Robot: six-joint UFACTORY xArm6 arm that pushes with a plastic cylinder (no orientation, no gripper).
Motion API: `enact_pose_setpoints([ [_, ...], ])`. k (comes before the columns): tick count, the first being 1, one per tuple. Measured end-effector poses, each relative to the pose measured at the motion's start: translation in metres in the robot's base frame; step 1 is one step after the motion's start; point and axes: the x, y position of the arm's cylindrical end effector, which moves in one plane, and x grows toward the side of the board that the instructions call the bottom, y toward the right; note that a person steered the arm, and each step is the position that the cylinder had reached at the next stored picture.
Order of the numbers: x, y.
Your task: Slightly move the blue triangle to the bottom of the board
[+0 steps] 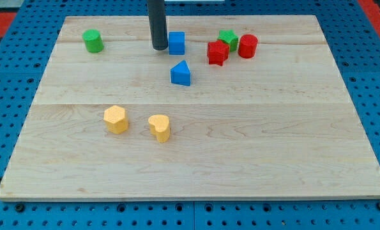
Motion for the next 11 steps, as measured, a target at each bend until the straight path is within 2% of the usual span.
enact_pose_setpoints([
  [1,0.000,-0.002],
  [2,0.050,-0.034],
  [3,0.081,-0.049],
  [4,0.087,-0.045],
  [5,0.073,0.015],
  [6,0.058,0.035],
  [9,0.051,0.055],
  [11,0.022,0.054],
])
